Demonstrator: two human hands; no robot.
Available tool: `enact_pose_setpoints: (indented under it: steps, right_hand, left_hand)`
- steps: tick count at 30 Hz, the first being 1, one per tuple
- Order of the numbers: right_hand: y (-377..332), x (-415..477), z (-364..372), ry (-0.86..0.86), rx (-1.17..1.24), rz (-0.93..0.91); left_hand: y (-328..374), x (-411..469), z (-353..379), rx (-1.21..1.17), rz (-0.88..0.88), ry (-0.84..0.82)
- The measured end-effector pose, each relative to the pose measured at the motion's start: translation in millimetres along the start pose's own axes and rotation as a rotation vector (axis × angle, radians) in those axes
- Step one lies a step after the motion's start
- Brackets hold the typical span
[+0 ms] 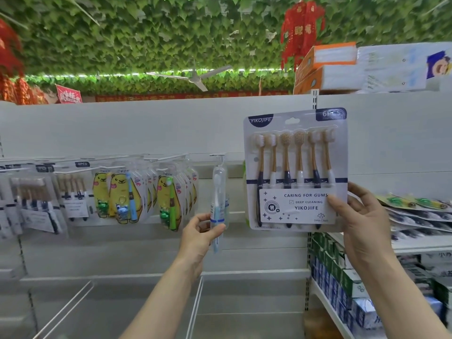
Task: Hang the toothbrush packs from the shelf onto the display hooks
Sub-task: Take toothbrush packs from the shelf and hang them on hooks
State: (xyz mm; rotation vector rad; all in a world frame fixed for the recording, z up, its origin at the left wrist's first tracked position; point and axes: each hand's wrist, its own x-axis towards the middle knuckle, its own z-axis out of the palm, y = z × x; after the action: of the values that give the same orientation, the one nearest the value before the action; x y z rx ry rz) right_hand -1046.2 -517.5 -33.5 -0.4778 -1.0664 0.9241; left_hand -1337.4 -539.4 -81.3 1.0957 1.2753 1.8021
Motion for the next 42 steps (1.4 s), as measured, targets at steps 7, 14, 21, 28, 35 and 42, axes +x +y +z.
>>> enact_pose_setpoints:
  steps: [7, 14, 21, 28, 35, 42]
  right_hand:
    - [0, -3, -2, 0.008, 0.019, 0.002]
    - [-2, -3, -5, 0.006, 0.020, 0.007]
    - [-2, -5, -2, -0.024, 0.042, 0.009]
    - [6, -5, -5, -0.020, 0.014, 0.041]
    - [13, -6, -8, 0.012, -0.003, 0.050]
    - [21, -7, -5, 0.051, -0.037, 0.065]
  left_hand:
    - [-10, 2, 0, -0.038, -0.065, -0.017]
    - [-14, 4, 0, -0.082, -0.110, -0.003]
    - [-15, 20, 4, -0.080, -0.141, -0.002]
    - [-26, 50, 8, -0.045, -0.188, 0.018]
    - [-33, 83, 19, -0.001, -0.194, 0.058]
    - [-37, 109, 27, 0.034, -0.201, 0.082]
